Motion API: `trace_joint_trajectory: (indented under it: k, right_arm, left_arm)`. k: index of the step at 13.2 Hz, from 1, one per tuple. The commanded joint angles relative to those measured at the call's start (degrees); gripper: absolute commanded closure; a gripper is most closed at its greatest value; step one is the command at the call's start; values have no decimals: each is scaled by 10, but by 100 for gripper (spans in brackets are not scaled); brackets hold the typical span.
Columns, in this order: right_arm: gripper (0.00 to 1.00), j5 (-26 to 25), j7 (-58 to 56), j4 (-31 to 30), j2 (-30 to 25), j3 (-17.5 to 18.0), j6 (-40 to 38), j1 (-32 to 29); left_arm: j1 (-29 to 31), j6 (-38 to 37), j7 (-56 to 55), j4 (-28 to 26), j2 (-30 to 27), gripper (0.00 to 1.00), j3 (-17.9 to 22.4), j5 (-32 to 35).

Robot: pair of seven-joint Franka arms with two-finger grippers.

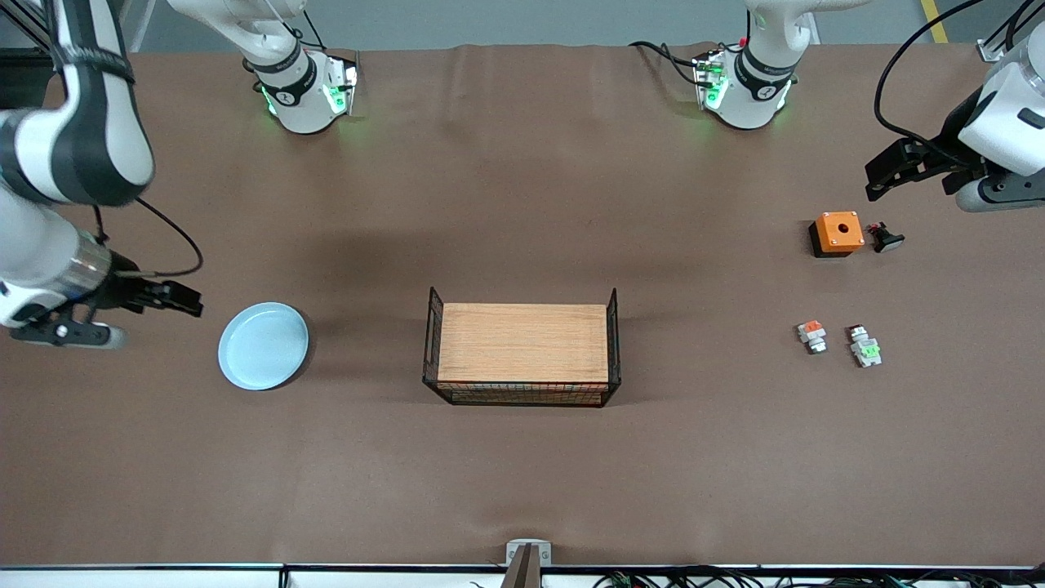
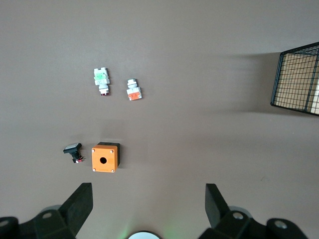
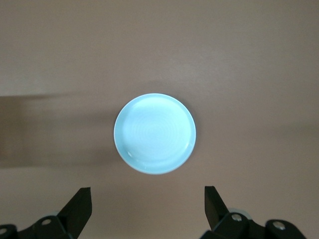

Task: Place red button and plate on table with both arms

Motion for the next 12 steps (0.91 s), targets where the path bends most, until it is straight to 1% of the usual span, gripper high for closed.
trace_joint_trajectory:
  k: [1,3,7,12]
  right_arm:
    - [0,1,-37,85,-6,-2,-101,-5]
    - [0,-1,-38,134,-6,-3,-144,-5]
    - [0,-1,-38,178,-16,-5,-189,-6]
    - [0,-1,-38,179,-31,-6,-200,-7]
  left_arm:
    - [3,4,-8,-1,-2,1,-5,11]
    - [3,5,-8,-1,-1,1,-5,12]
    - [3,5,-3,-1,-1,1,-4,13]
    - [3,7,2,2,-1,1,-3,12]
